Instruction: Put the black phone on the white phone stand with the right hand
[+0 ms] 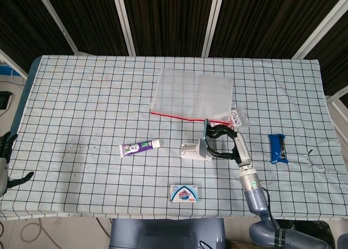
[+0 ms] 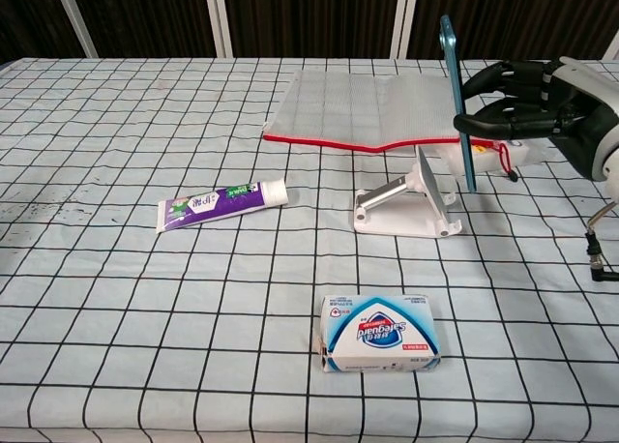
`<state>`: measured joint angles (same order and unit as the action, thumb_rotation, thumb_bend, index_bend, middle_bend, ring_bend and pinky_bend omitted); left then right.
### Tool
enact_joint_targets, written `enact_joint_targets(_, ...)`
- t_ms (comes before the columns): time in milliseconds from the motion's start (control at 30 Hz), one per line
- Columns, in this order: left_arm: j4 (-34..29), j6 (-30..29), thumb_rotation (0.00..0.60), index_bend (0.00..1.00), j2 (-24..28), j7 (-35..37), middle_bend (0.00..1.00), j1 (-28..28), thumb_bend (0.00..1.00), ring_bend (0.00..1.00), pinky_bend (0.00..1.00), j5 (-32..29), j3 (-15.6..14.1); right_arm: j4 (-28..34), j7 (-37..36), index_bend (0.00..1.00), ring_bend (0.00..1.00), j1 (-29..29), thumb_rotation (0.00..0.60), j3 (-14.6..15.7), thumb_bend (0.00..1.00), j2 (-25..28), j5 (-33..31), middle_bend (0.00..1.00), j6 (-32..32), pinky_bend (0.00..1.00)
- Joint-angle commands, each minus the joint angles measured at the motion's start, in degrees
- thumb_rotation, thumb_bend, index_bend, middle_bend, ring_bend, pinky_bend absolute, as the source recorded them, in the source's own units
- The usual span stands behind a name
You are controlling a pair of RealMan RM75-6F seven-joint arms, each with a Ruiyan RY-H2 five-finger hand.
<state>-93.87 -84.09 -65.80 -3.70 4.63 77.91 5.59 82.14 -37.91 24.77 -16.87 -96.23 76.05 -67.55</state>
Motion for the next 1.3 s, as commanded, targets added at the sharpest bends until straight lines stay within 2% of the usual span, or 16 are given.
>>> enact_joint_targets(33, -0.03, 0.01, 0.600, 0.00, 0.04, 0.09, 0.00, 0.01, 0.00, 0.00, 0.00, 0.02, 0.01, -0.41, -0.37, 0.48, 0.43, -0.18, 0.600, 0.45, 0.44, -0.80, -0.16, 0.47, -0.22, 0.30)
enact_joint_targets(367, -0.05, 0.23, 0.600, 0.00, 0.24, 0.66, 0.00, 0.05, 0.00, 0.00, 0.00, 0.10, -0.05, -2.44, -0.61, 0.48, 0.43, -0.59, 0.600, 1.90, 0.44, -3.51, 0.18, 0.47, -1.03, 0.30)
enact_joint_targets(1300, -0.24, 0.98, 0.600, 0.00, 0.53, 1.80, 0.00, 0.24, 0.00, 0.00, 0.00, -0.64, 0.18, -9.21, -2.59, 0.48, 0.43, 0.21, 0.600, 1.55, 0.44, -9.12, -0.45, 0.47, -0.65, 0.28)
